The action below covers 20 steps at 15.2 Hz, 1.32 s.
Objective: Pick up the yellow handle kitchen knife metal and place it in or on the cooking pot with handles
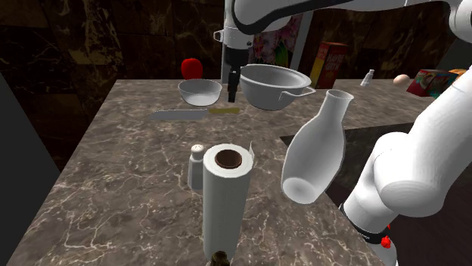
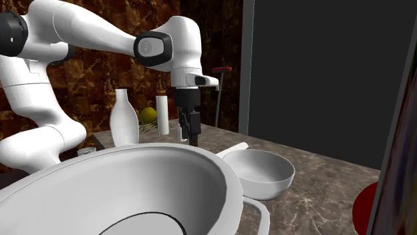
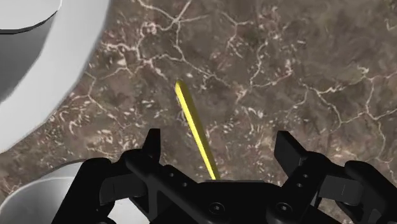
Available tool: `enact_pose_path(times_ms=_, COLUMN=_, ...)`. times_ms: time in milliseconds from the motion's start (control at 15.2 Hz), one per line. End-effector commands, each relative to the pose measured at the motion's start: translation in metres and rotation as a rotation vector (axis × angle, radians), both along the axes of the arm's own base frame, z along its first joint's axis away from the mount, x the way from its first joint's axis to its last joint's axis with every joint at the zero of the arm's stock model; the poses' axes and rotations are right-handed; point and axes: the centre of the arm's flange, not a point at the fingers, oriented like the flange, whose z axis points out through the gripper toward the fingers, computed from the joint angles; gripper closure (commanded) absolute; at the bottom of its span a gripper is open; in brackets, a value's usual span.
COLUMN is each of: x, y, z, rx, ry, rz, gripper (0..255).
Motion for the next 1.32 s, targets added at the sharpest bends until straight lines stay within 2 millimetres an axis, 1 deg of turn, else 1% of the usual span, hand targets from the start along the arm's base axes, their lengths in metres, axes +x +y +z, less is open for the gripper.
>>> enact_pose_path(times_ms=0, x=0.021, y=0.017, z=-0.008, rx=0.002, ry=-0.001, rz=0.081, gripper=0)
enact_pose_path(times_ms=330, x=0.062, y=0.062, z=-0.028, rx=0.005, ry=-0.002, rz=0.275, gripper=0)
enact_pose_path(times_ms=462, x=0.076, y=0.083, z=-0.036, rx=0.006, ry=-0.002, rz=0.353, gripper=0)
enact_pose_path(times_ms=528, x=0.080, y=0.089, z=-0.038, rx=0.006, ry=-0.002, rz=0.376, gripper=0)
enact_pose_path(times_ms=990, x=0.081, y=0.089, z=-0.075, rx=0.006, ry=-0.002, rz=0.376, gripper=0)
enact_pose_path(times_ms=1056, x=0.081, y=0.089, z=-0.078, rx=0.006, ry=-0.002, rz=0.376, gripper=0)
enact_pose_path(times_ms=1254, x=0.081, y=0.089, z=-0.078, rx=0.006, ry=-0.002, rz=0.376, gripper=0)
